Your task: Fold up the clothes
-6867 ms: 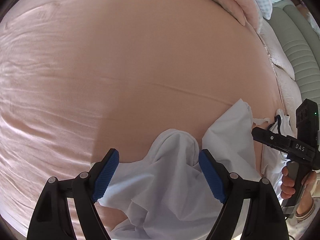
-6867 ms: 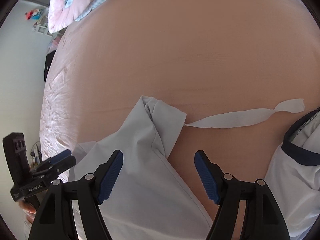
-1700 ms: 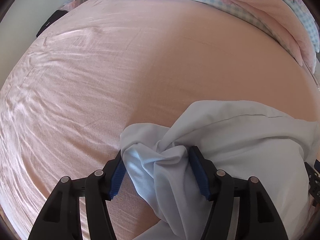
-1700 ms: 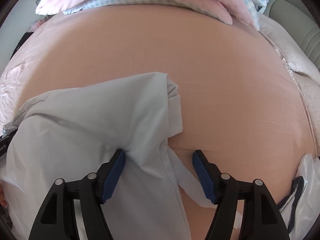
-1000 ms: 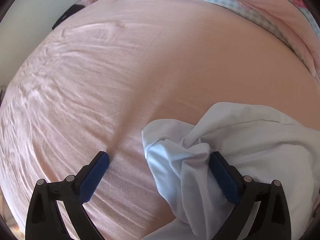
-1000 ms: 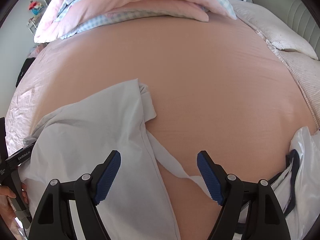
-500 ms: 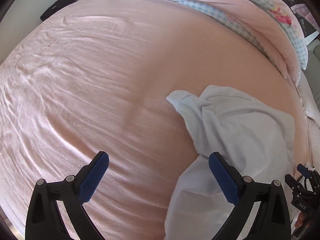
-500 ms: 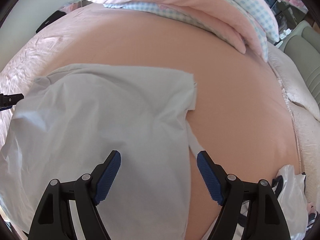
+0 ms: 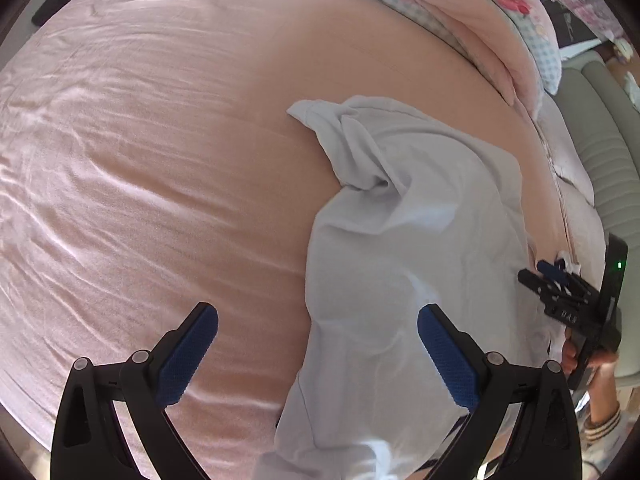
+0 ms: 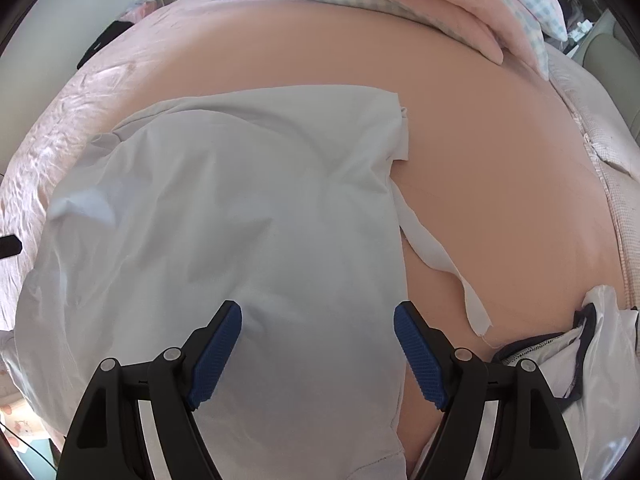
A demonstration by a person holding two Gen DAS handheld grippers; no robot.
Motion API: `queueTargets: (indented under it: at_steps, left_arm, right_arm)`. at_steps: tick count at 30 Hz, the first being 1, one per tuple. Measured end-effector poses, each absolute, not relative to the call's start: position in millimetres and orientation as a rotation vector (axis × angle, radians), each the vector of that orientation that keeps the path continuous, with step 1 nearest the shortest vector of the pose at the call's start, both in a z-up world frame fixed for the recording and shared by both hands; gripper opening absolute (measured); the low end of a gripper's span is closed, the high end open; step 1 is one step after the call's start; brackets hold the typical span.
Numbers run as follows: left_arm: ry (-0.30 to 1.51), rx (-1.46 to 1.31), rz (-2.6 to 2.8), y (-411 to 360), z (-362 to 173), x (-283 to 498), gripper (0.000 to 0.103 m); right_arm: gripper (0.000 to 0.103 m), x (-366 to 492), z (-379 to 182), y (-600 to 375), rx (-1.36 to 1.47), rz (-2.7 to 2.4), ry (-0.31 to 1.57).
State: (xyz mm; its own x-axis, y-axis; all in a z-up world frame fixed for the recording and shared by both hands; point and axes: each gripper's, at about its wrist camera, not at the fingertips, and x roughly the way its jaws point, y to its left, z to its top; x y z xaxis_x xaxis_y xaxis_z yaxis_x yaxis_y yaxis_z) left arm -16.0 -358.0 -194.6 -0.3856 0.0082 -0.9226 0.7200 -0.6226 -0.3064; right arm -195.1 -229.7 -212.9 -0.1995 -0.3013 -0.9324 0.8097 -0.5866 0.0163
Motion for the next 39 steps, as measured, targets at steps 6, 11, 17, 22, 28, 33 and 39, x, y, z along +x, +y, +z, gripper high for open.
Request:
queueTargets:
  at_steps: [6, 11, 17, 22, 28, 33, 39]
  left_arm:
    - [0.756, 1.430, -2.101, -306.7, -185.4, 22.7, 0.102]
    - [0.670, 1.279, -2.095, -281.7, -180.8, 57.9, 0.102]
    - [0.625, 1.164, -2.162, -229.2, -158.2, 86.4, 0.102]
    - [0.514, 1.205, -2.228, -196.4, -150.9, 74.6, 0.102]
    - [0.371, 1.281, -2.264, -169.1, -161.7, 46.3, 0.102]
    - [0.270, 1.331, -2.242, -157.6, -173.8, 26.8, 0.102]
    - [0.173, 1.361, -2.220, -153.6, -181.6, 12.6, 0.102]
  right_arm:
    - [0.079, -174.7, -179.3, -181.2, 1.251, -1.906, 0.591]
    - [0.079, -148.6, -158.8, -134.6, 1.129, -2.028, 0.628]
    - [0.079, -97.2, -151.1, -92.5, 1.032, -2.072, 0.658]
    - [0.079, -72.0, -158.0, -98.7, 1.005, -2.011, 0.677]
    - [0.079, -54.4, -171.5, -112.4, 1.028, -1.952, 0.704]
    - [0.079, -44.0, -183.7, -124.8, 1.035, -1.926, 0.763]
    - [0.079, -29.5, -197.6, -141.6, 1.025, -1.893, 0.864]
